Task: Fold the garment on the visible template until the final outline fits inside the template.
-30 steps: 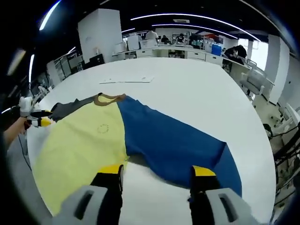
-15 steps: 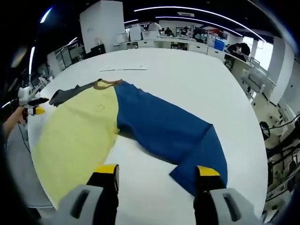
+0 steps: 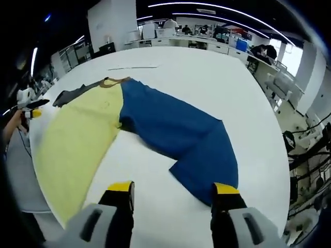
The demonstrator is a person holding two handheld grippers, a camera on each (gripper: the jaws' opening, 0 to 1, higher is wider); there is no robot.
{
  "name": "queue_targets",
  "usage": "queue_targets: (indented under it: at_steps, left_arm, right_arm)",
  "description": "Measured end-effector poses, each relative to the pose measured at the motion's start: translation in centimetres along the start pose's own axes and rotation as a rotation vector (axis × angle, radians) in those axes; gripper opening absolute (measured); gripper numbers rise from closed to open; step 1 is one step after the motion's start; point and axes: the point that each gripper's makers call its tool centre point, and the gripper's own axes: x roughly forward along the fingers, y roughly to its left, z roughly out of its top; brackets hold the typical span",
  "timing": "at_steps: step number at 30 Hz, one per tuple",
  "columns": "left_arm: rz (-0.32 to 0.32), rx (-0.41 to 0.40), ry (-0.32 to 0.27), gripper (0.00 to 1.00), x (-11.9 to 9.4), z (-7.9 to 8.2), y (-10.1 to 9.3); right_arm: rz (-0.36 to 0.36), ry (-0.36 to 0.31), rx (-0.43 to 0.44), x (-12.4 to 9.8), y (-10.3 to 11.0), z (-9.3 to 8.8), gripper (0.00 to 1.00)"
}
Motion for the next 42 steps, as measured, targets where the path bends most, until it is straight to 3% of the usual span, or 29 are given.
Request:
queue_targets:
  at_steps: [5,8,20,21,26,30,42]
  left_arm:
    - [-0.031,-0.008,-0.070,0.99,-0.7,1.3,-1.1]
    - [-0.035,-0.005,-0.083,0.99,-1.1,1.6,-1.5]
    - [-0.031,-0.001,-0.092,0.97,-2.5,1.5,-2.3]
    - [-0.028,-0.001,-0.094,0.97,-2.6,1.5,-2.3]
    - [-0.010,0.000,-0.092,0.96,-3.2,1.4,-1.8]
    - [-0.002,-0.002,-0.091,0.95,-3.4,1.4,-1.6]
    - [0.002,-0.001,-0.093,0.94,-3.2,1.7,-1.8]
  right_arm:
    - [-0.028,0.009,-0.012,0.0,-1.2,-0.1,0.48]
    - [-0.019,0.027,-0.038,0.1,-1.4,-0.3,0.43]
    - [0.006,0.130,-0.127,0.7,-2.0,-2.0,0.25]
    - [0.014,0.105,-0.104,0.7,-2.0,-1.6,0.23]
    - [0.026,0.103,-0.108,0.8,-2.4,-1.6,0.18]
    - [0.002,0.098,-0.081,0.8,-3.8,-1.5,0.02]
    - [-0.015,0.101,-0.108,0.7,-3.7,-1.4,0.00]
